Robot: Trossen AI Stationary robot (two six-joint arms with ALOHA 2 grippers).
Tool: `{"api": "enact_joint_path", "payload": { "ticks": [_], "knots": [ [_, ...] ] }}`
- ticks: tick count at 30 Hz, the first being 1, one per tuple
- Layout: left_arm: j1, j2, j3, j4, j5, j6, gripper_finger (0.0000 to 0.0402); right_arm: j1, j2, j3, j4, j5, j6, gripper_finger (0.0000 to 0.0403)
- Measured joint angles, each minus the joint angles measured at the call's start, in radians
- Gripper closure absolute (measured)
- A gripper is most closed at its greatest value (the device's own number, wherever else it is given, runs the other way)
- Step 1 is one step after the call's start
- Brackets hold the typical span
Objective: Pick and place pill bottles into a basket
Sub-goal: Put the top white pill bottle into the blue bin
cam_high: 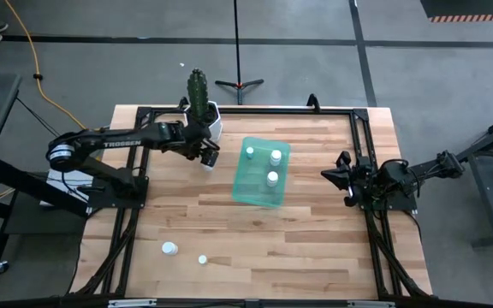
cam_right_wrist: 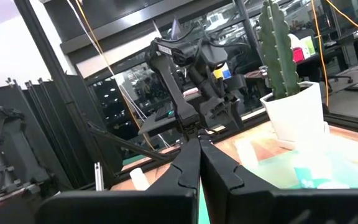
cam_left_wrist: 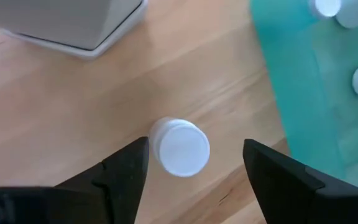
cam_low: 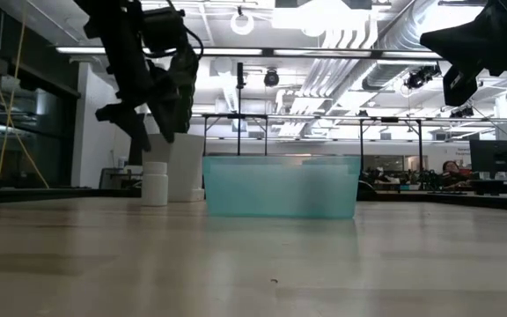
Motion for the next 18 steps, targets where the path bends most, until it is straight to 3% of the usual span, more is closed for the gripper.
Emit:
{"api": "enact_joint_path", "payload": {
  "ticks": [18],
  "knots": [
    [0.000, 0.148, 0.000, 0.002, 0.033, -0.001, 0.0119, 0.000, 0.000, 0.000, -0.017, 0.000, -0.003, 0.0402]
  ]
}}
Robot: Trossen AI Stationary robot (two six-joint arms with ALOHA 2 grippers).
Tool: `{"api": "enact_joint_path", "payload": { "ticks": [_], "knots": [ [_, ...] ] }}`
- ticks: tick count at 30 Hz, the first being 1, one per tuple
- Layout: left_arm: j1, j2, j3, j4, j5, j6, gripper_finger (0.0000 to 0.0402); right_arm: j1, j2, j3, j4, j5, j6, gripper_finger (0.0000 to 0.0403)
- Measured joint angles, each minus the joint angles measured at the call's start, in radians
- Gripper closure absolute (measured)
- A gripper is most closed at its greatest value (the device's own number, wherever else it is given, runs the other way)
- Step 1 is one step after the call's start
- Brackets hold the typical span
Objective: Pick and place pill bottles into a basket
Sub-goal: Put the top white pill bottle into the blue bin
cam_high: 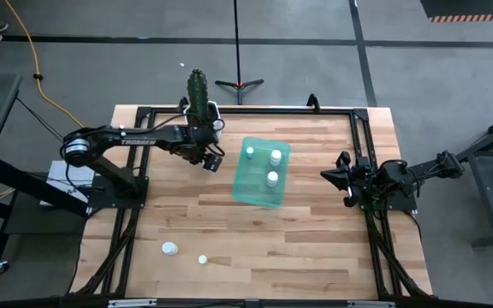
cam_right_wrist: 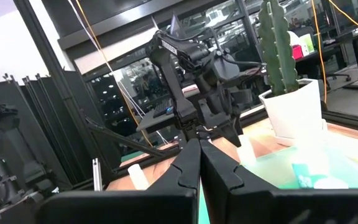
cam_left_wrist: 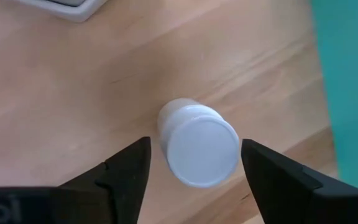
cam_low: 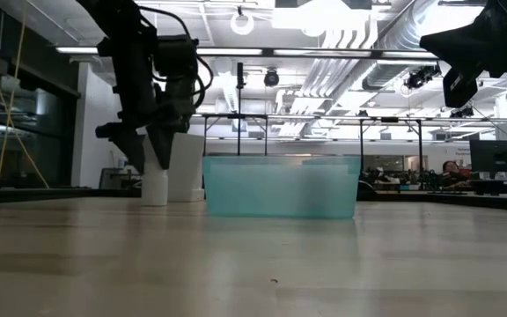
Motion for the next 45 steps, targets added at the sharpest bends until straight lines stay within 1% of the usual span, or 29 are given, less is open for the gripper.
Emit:
{"api": "enact_joint_path", "payload": {
  "ticks": [6, 11, 15, 20, 25, 33, 37, 45],
  "knots": [
    [0.000, 0.043, 0.000, 0.006, -0.011, 0.007, 0.0127, 0.000, 0.000, 0.000, -0.008, 0.000, 0.000, 0.0402],
    [0.000, 0.069, 0.000, 0.045, -0.011, 0.007, 0.0140, 0.000, 0.000, 0.000, -0.017, 0.000, 0.000, 0.0402],
    [0.000, 0.070, 0.000, 0.077, -0.011, 0.008, 0.0153, 0.000, 0.000, 0.000, -0.018, 0.000, 0.000, 0.0402],
    [0.000, 0.070, 0.000, 0.069, -0.001, 0.032, 0.0169, 0.000, 0.000, 0.000, -0.020, 0.000, 0.005, 0.0402],
    [0.000, 0.069, 0.000, 0.068, 0.001, 0.034, 0.0173, 0.000, 0.000, 0.000, -0.020, 0.000, 0.007, 0.0402],
    [0.000, 0.067, 0.004, 0.065, 0.076, 0.030, 0.0178, 0.000, 0.000, 0.000, -0.020, 0.000, 0.007, 0.0402],
    [-0.005, 0.067, 0.064, 0.050, 0.098, 0.034, 0.0178, 0.000, 0.000, 0.000, -0.020, 0.000, 0.007, 0.0402],
    [-0.066, 0.066, 0.251, 0.033, 0.050, 0.113, 0.0177, 0.000, 0.000, 0.000, -0.025, 0.000, 0.007, 0.0402]
  ]
}}
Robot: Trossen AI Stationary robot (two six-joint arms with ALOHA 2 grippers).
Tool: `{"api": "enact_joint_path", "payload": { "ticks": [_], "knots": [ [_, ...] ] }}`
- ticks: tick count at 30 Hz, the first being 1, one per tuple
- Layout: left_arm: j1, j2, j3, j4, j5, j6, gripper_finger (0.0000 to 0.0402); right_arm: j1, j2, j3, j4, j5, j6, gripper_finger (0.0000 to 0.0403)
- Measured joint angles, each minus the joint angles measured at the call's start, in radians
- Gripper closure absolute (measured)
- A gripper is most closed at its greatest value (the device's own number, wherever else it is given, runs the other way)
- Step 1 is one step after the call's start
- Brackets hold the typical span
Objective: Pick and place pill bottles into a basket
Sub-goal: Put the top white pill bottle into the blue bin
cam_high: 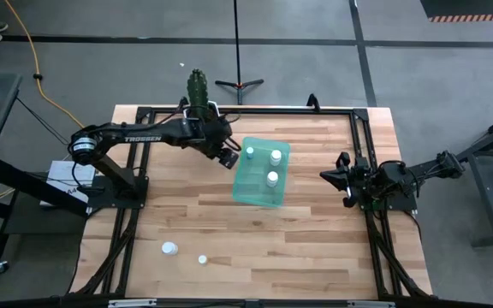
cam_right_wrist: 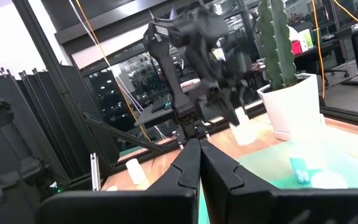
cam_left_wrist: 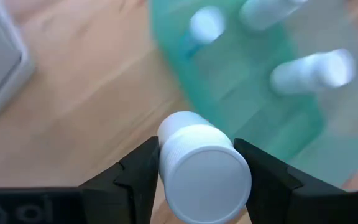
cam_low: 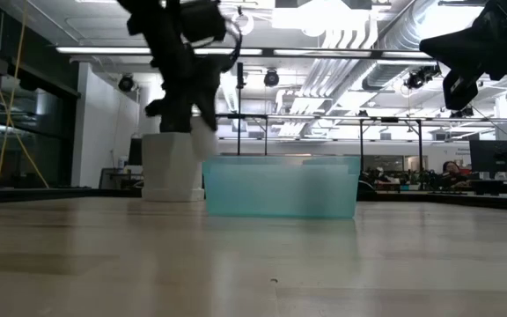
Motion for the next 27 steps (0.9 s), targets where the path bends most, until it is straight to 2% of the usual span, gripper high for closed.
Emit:
{"api": "enact_joint_path", "payload": {
  "ticks": [4, 10, 19, 27],
  "knots": [
    [-0.042, 0.000, 0.081, 0.021, -0.069, 0.029, 0.0177, 0.000, 0.000, 0.000, -0.002, 0.000, 0.000, 0.0402],
    [-0.098, 0.024, 0.165, 0.107, -0.096, 0.078, 0.0177, 0.000, 0.000, 0.000, -0.003, 0.000, -0.004, 0.0402],
    [-0.161, 0.186, 0.317, 0.086, -0.087, 0.199, 0.0177, 0.000, 0.003, 0.000, -0.003, -0.004, -0.003, 0.0402],
    [-0.157, 0.307, 0.329, 0.017, -0.079, 0.234, 0.0176, 0.000, 0.003, 0.000, -0.018, -0.008, 0.000, 0.0402]
  ]
}}
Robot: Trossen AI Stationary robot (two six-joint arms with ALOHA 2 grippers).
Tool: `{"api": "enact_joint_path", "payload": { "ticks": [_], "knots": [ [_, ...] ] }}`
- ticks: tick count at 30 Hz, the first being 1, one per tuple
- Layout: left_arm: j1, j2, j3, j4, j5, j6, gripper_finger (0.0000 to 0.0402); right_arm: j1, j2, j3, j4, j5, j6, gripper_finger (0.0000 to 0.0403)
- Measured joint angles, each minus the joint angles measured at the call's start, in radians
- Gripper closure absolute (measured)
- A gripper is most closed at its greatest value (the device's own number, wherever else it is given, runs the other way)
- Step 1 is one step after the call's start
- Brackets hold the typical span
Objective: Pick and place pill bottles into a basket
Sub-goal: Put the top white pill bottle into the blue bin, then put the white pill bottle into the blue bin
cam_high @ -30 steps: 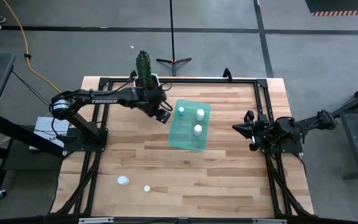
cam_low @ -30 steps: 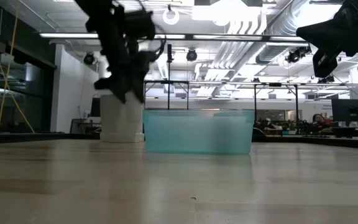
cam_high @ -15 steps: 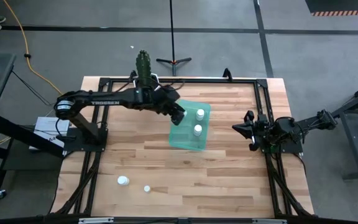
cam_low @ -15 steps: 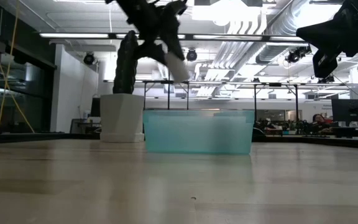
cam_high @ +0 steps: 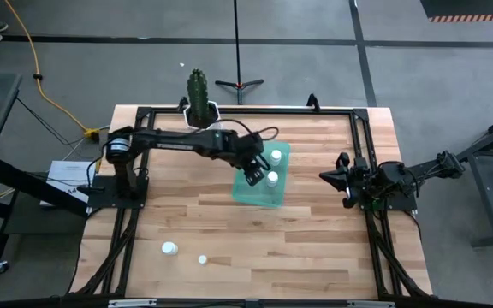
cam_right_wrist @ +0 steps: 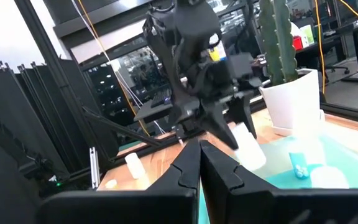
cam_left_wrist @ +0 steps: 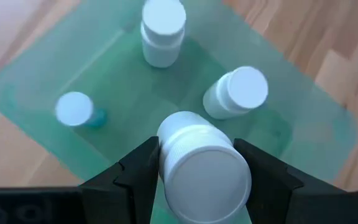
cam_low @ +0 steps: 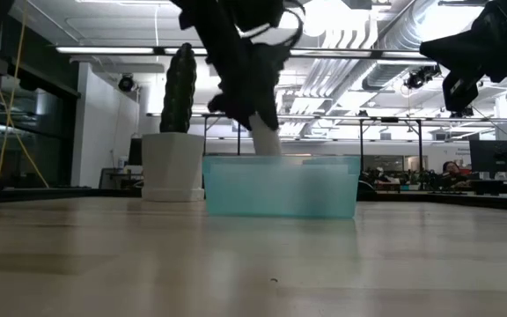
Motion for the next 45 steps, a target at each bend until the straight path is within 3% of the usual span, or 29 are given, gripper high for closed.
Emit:
{"api": "enact_joint_path", "payload": {
  "ticks": [15, 28, 40, 45],
  "knots": [
    [0.000, 0.096, 0.001, -0.046, -0.047, 0.051, 0.0176, 0.000, 0.000, 0.000, -0.010, 0.000, 0.000, 0.0402],
    [0.000, 0.132, 0.001, -0.064, -0.008, 0.098, 0.0175, 0.000, 0.000, 0.000, -0.026, -0.001, 0.001, 0.0402],
    [0.000, 0.131, 0.003, -0.073, 0.008, 0.103, 0.0073, 0.000, 0.000, 0.000, -0.029, -0.005, 0.001, 0.0402],
    [0.000, 0.120, 0.108, -0.283, 0.012, 0.068, 0.0060, 0.000, 0.000, 0.000, -0.029, -0.005, 0.001, 0.0402]
  ]
}}
